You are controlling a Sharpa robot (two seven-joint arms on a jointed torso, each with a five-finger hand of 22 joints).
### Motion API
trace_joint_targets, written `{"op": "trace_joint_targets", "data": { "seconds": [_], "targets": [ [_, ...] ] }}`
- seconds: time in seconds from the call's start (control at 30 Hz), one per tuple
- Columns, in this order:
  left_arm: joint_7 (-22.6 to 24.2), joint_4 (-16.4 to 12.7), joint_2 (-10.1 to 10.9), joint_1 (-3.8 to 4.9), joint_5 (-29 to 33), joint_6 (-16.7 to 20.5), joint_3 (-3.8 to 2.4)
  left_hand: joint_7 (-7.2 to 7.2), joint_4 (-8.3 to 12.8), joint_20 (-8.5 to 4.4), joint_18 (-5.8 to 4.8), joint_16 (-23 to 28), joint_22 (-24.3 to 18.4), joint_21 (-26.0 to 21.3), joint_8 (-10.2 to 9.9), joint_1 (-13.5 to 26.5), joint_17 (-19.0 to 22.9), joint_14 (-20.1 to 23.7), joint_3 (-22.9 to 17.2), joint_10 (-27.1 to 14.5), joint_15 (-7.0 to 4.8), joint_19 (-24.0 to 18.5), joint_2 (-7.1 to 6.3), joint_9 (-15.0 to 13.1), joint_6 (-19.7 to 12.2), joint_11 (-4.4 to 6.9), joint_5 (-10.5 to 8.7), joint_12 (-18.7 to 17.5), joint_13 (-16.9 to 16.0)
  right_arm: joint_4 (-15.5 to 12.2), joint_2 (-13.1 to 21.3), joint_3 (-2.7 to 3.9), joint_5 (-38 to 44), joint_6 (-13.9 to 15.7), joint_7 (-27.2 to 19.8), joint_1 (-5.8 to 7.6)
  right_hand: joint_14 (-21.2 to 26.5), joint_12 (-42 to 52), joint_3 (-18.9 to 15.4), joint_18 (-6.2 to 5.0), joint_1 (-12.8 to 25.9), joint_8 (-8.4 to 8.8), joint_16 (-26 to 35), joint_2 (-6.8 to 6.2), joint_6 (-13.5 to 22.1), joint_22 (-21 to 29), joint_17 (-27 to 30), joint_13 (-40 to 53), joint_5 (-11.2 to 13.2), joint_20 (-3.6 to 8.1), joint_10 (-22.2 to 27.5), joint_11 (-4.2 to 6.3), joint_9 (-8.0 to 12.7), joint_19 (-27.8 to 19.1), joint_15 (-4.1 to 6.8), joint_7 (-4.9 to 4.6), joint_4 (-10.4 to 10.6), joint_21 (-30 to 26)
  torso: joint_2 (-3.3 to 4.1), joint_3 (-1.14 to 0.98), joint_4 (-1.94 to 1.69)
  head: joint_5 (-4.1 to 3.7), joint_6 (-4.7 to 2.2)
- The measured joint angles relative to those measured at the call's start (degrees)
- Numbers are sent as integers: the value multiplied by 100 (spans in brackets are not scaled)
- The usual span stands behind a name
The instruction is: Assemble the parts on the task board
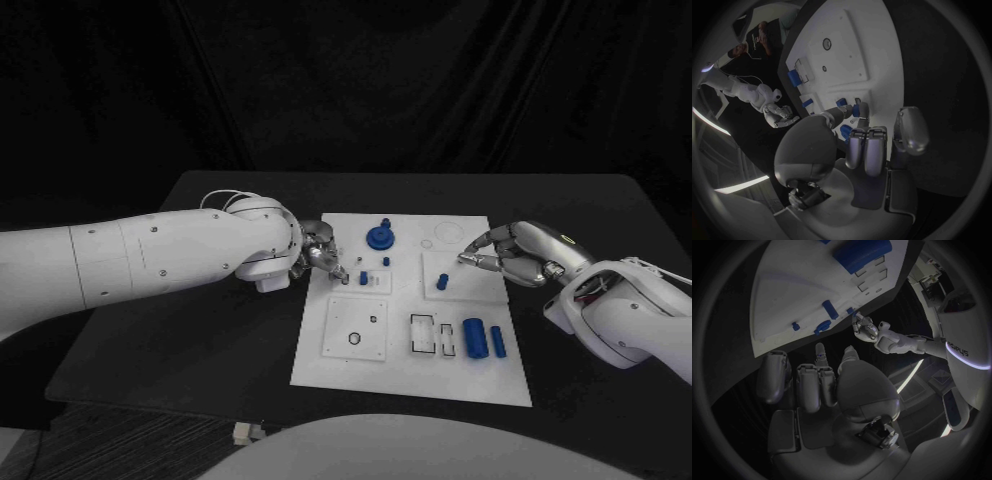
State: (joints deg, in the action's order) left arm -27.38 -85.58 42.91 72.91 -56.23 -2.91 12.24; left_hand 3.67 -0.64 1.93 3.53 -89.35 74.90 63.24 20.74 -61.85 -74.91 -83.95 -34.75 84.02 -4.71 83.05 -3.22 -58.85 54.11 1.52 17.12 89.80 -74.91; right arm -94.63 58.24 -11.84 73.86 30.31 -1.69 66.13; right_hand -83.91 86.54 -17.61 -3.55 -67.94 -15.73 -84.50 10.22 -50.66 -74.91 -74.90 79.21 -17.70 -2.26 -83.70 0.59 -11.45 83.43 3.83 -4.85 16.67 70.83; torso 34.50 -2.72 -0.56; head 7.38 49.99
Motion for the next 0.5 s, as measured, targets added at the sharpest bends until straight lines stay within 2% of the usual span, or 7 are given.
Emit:
{"op": "trace_joint_targets", "data": {
  "seconds": [0.07, 0.13, 0.2, 0.33, 0.5],
  "targets": [
    [26, -2, 2, 71, 33, -65, -1, 4, 14, 4, 0, 0, 0, 0, -1, 52, 0, 0, -96, 0, 0, -4, 22, 0, -4, 0, -221, 0, 0, 3, -4, 0, 0, -1, 1, 0, 0, 0, 0, 0, -15, 0, 0, 15, 0, 0, 0, 66, 0, 0, 0, 0, 0, 0, 0, 0, 0, 0, 0, 0, 1, 0, 0],
    [49, 0, 0, 139, 68, -145, -3, 5, -22, 21, 0, 0, 0, 0, -2, 69, 0, 0, -134, 0, 0, -20, 39, 0, -5, 0, -311, 0, 0, 5, -8, 0, 0, -3, 1, 0, 0, 0, 0, 0, -22, 0, 0, 22, 0, 0, 0, 66, 0, 0, 0, 0, 0, 0, 0, 0, 0, 0, 1, 0, 0, 3, 0],
    [77, 27, -17, 218, 125, -267, -6, 34, 41, 18, 0, 0, 0, 0, -2, 114, 0, -15, -292, -1, 15, -23, 53, 0, -36, -40, -406, 0, 0, 7, -14, 0, 0, -4, 1, 0, 0, 2, 0, 0, -30, 0, 0, 29, 0, 0, 0, 70, 0, 0, 0, 0, 0, 0, -1, 0, 0, 0, 2, 0, 0, 5, 0],
    [114, 91, -80, 308, 252, -524, -8, 24, 34, 0, 0, 0, 0, 0, -2, 121, 0, -21, -300, -1, 21, -42, 46, 0, -49, -41, -417, 0, 0, 10, -20, 0, 0, -8, 2, 0, 0, 4, 0, 0, -37, 0, 0, 37, 0, 0, 0, 152, 0, 0, 0, 0, 0, 0, -1, 0, 0, 0, 3, -1, -1, -2, 0],
    [139, 211, -195, 349, 402, -877, -5, 36, 105, 20, 0, 0, 0, -1, -4, 182, 0, -9, -416, -1, 33, -62, 46, -8, -61, -40, -454, 0, 0, 11, -22, 0, 0, -13, 4, 0, 1, 6, 0, 0, -44, 0, 0, 44, 0, 1, 0, 163, 0, 0, 1, 0, -1, 0, -1, 0, 0, 0, 5, -1, -1, -5, 0]
  ]
}}
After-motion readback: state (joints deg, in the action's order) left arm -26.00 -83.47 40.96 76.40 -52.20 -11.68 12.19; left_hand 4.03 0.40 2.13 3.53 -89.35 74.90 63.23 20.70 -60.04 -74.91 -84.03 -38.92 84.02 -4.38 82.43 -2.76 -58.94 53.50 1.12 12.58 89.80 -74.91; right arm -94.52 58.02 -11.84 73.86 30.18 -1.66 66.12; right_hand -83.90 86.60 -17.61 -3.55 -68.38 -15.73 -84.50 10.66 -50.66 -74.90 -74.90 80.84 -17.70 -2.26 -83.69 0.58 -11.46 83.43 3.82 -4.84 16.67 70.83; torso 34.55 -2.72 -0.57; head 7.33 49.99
